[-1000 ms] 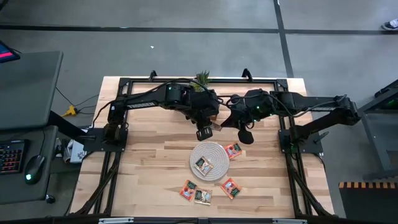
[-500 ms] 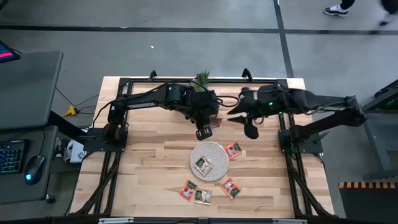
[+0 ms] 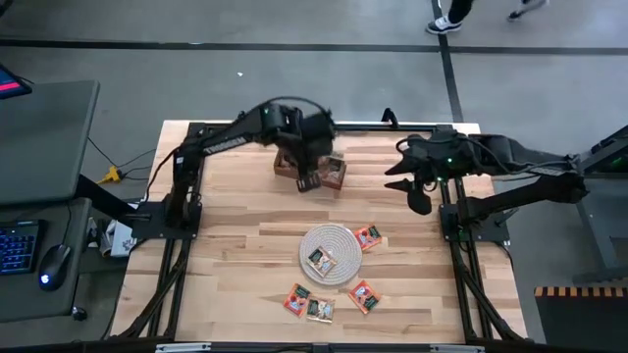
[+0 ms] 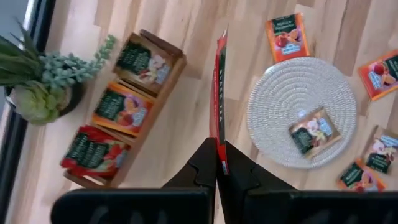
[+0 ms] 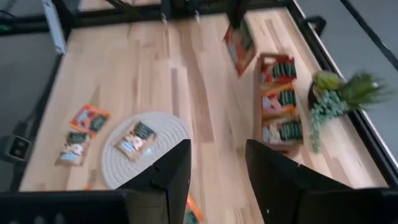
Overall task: Pick & Place Tea
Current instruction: Put the red tea bag into the left section of the wooden organizer
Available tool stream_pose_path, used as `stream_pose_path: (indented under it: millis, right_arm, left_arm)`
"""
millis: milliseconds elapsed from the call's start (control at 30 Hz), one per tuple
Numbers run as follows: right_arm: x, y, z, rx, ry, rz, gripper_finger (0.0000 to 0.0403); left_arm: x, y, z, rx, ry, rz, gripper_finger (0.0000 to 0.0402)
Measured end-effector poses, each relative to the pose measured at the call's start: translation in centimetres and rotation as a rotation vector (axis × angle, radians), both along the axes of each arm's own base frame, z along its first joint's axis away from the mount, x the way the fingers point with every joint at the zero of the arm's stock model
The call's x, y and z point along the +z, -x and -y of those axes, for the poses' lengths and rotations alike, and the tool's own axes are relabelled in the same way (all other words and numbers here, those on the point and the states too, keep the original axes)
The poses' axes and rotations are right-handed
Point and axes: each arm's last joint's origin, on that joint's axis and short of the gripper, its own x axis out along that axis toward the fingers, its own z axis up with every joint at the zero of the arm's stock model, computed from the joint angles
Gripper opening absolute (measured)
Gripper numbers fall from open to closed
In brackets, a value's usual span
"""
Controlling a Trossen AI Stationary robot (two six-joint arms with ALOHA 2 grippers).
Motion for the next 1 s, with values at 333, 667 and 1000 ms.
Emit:
stream_pose_path:
  millis: [333, 667, 1000]
  right_arm:
    - [-2.1, 0.5, 1.0, -0.228, 0.062, -0.043, 0.0150]
    - [-2.6, 0.4, 3.3, -0.400, -0.019, -0.006, 0.0150]
    - [-2.6, 0.8, 4.6, -0.488, -0.022, -0.003, 0.0150]
  left_arm:
    - [1.4, 2.9, -7.5, -0.091, 0.061, 0.121, 0.0000]
    - [3.1, 5.1, -12.5, -0.166, 0.106, 0.410, 0.0000]
    - [-0.8, 0.1, -10.7, -0.270, 0.155, 0.559, 0.0000]
